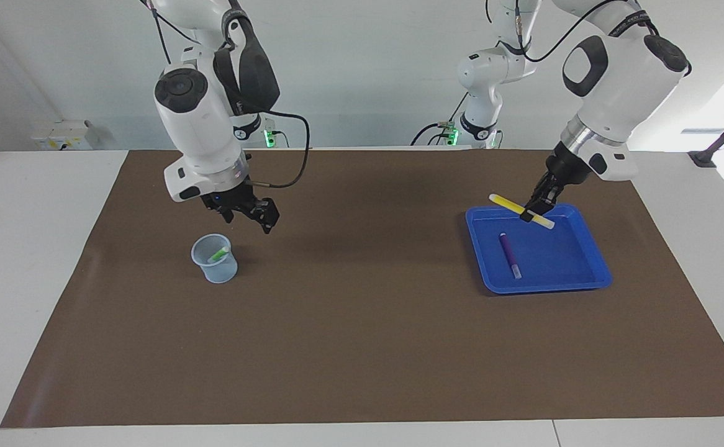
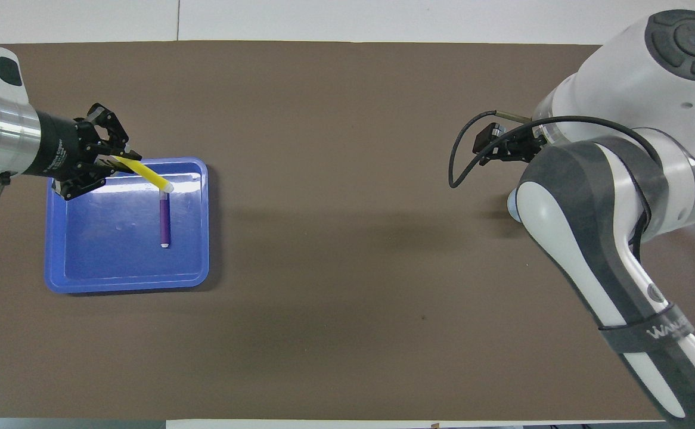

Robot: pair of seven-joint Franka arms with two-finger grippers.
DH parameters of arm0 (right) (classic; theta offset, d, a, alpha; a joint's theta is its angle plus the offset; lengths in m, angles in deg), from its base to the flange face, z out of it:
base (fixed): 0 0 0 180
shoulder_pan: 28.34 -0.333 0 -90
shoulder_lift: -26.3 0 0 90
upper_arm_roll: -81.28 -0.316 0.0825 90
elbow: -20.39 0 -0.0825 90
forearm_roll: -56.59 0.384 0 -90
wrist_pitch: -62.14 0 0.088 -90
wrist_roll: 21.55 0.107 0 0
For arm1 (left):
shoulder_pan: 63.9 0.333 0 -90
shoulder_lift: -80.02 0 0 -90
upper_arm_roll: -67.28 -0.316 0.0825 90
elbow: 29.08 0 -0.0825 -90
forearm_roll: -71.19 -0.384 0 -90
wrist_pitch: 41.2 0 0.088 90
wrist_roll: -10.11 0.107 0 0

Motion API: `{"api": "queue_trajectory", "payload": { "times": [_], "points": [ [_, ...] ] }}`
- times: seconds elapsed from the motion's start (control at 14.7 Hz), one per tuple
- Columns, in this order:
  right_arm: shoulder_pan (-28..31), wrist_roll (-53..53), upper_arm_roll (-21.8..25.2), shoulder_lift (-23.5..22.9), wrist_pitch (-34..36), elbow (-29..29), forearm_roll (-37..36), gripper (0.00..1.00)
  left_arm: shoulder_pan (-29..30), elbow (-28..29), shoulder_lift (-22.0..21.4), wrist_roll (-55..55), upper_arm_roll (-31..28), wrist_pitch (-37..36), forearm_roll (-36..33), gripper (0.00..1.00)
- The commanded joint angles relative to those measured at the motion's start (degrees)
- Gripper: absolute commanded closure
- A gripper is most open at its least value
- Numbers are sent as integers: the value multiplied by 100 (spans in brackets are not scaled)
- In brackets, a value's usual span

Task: Right arm passes pens to left for tray arrangement
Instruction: 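Place the yellow pen in the tray beside the purple pen with the left gripper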

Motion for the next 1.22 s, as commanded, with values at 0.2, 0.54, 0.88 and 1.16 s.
{"api": "queue_trajectory", "payload": {
  "times": [0.2,0.54,0.88,1.16],
  "points": [
    [208,-1233,-70,-68,-130,432,-641,16,602,684,187,3127,10,107,-765,100],
    [120,-1366,-78,-200,-604,827,-1061,21,594,1019,890,3949,10,917,-2014,100],
    [146,-1613,-70,-25,-1036,1425,-1406,28,506,1256,1313,4063,10,1356,-2526,100],
    [164,-1621,-78,11,-1115,1531,-1547,29,445,1248,1506,4055,10,1479,-2526,100]
  ]
}}
